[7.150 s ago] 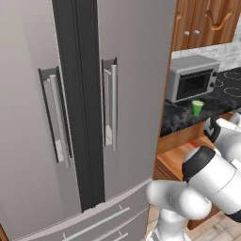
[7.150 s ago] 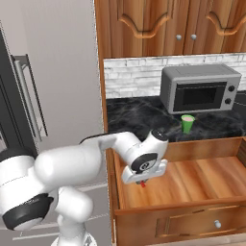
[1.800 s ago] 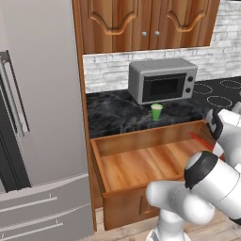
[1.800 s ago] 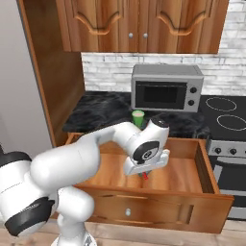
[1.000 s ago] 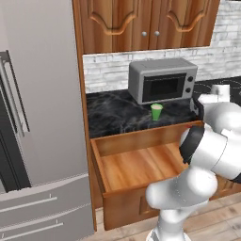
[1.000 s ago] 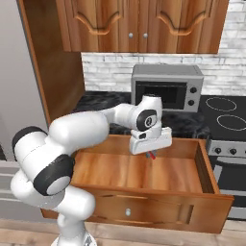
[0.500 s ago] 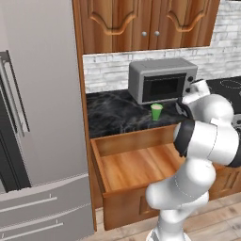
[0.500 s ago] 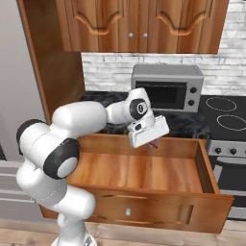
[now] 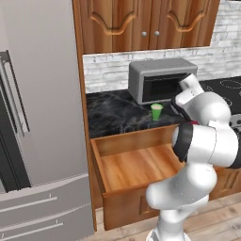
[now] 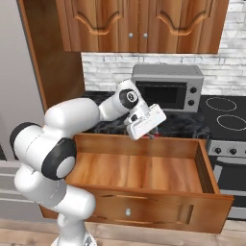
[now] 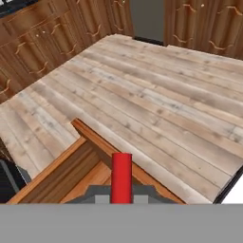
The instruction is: Pick up the straw from the right drawer and put it inside the smoothie cup.
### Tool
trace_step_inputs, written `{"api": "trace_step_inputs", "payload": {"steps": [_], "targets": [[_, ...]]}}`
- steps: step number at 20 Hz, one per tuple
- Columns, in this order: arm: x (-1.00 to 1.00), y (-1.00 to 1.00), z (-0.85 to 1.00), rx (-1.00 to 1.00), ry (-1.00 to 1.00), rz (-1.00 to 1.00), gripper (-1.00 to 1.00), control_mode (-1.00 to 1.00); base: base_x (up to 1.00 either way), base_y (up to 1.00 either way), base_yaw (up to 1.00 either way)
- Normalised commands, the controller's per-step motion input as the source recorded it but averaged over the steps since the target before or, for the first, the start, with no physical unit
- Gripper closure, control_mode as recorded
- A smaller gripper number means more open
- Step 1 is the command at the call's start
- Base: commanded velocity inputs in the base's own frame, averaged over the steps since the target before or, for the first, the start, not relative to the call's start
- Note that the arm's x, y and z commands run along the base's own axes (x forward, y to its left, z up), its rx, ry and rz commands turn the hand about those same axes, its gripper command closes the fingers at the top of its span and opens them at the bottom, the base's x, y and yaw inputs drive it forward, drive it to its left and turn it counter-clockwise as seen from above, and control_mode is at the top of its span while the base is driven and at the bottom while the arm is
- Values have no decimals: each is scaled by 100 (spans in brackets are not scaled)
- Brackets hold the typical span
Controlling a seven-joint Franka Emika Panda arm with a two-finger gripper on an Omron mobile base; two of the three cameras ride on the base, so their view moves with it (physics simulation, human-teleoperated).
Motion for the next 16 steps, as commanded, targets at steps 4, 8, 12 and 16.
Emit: {"api": "trace_step_inputs", "payload": {"steps": [4,8,12,16], "targets": [[15,0,22,-16,13,9,100,-100,0,0,0],[15,4,28,-23,6,11,100,-100,0,0,0],[0,5,54,-29,0,12,100,-100,0,0,0],[0,13,58,-31,1,17,100,-100,0,0,0]]}}
